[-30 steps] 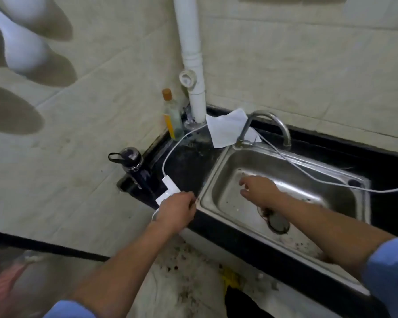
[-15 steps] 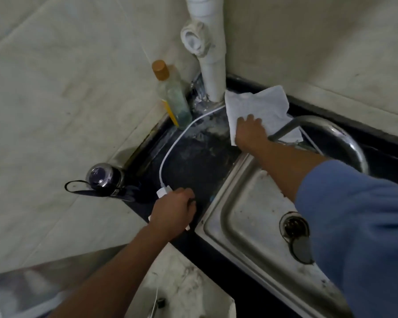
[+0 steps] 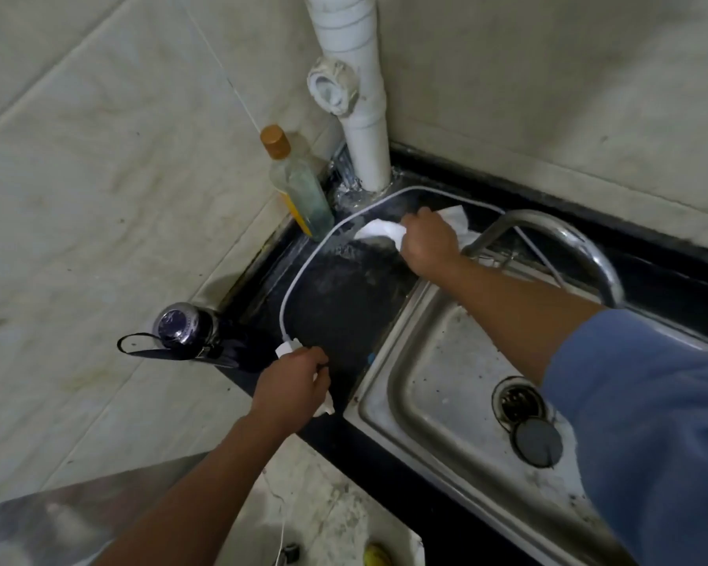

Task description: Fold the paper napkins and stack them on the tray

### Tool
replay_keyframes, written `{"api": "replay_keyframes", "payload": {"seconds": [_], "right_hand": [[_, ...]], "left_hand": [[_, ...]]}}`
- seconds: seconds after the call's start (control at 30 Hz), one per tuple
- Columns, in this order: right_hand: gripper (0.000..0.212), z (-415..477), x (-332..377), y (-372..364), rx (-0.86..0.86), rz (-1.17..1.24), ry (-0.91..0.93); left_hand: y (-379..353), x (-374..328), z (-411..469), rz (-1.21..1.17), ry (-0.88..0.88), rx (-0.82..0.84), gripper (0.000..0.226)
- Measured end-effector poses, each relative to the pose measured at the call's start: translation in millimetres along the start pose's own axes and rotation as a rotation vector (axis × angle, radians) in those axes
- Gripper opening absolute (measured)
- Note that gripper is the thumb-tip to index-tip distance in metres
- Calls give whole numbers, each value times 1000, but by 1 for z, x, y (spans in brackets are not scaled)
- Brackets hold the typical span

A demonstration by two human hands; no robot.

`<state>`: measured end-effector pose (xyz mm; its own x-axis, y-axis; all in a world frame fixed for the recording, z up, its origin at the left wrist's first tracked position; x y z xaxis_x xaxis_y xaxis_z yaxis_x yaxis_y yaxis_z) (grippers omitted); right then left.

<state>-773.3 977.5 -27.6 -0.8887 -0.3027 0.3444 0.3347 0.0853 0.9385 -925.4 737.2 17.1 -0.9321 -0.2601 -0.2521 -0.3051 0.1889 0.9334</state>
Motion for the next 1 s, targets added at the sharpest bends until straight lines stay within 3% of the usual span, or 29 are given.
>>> {"api": "replay_keyframes", "payload": {"seconds": [0.13, 0.27, 0.37, 0.5, 0.7, 1.0], "right_hand": [[21, -53, 5, 37, -45, 42, 49], [23, -131, -6, 64, 2, 55, 4], [19, -205, -35, 82, 13, 91, -87], [11, -312, -85, 114, -99, 76, -197], [10, -457, -176, 176, -237, -25, -478], [12, -602, -295, 249, -395, -73, -790]], "left_hand": [[6, -9, -17, -22, -39, -43, 22], [4, -23, -41, -39, -143, -42, 21], [-9, -38, -61, -25, -265, -18, 17], [-40, -78, -93, -30, -446, 56, 28], [-79, -172, -156, 7, -685, 107, 24], [-114, -315, -215, 61, -939, 144, 24]]}}
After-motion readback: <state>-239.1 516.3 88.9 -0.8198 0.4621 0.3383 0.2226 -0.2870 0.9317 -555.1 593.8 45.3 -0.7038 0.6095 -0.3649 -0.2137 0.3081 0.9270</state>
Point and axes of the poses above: each hand's wrist, its own z-axis towards the middle knuckle, its own y-axis out of the back of the hand, x = y × z, the point moved 5 cm from there along z, towards the middle knuckle, and after that the axes turned 6 degrees about -x, right-handed, at the moved point
